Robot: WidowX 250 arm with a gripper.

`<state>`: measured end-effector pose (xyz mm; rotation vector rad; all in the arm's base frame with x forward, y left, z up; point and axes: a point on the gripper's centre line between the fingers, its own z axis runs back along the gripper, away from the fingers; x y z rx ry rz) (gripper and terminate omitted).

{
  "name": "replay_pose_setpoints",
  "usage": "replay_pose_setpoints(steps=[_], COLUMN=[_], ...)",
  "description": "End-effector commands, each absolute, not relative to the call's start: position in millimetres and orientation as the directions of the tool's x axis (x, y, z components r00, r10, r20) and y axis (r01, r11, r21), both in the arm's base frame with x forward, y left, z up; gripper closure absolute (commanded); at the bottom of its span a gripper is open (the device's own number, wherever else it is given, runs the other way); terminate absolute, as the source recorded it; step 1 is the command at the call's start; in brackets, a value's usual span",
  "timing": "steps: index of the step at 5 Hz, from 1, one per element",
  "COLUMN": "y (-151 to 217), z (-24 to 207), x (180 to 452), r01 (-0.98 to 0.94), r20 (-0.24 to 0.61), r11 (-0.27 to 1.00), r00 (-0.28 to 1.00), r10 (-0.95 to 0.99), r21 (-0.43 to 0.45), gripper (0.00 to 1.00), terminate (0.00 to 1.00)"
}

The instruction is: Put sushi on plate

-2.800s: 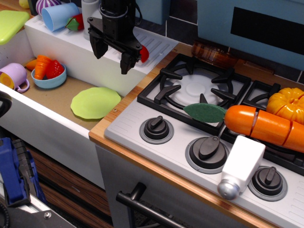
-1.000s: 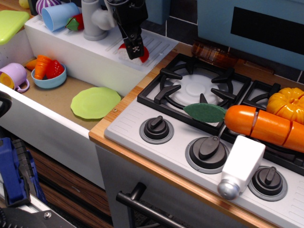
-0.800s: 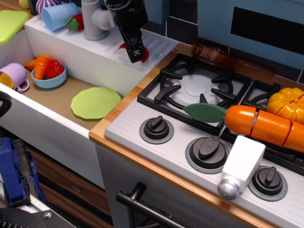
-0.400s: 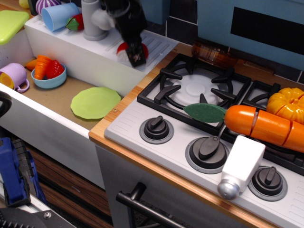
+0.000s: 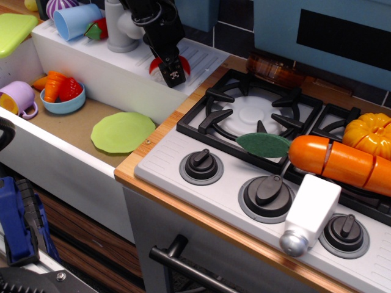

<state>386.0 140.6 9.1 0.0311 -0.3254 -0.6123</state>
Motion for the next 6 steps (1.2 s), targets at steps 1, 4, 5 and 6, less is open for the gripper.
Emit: replay_pose_setpoints(steps=[1,4,5,6], y=[144,165,168,166], z=[41,46,22,4], x=[382,346,341,339], r01=[0.529,0.205,0.151,0.110], r20=[0.231,0.113,0.151,0.183], r11=[0.832,0.949,0.970,0.978], r00=[0.800,0.965,0.972,0.973], r10=[-0.554,-0.237,-0.181,-0.142], r21=[0.165,0.239,0.190,0.177], gripper=[1.00,1.00,1.00,1.00], terminate=[0.00,0.00,0.00,0.00])
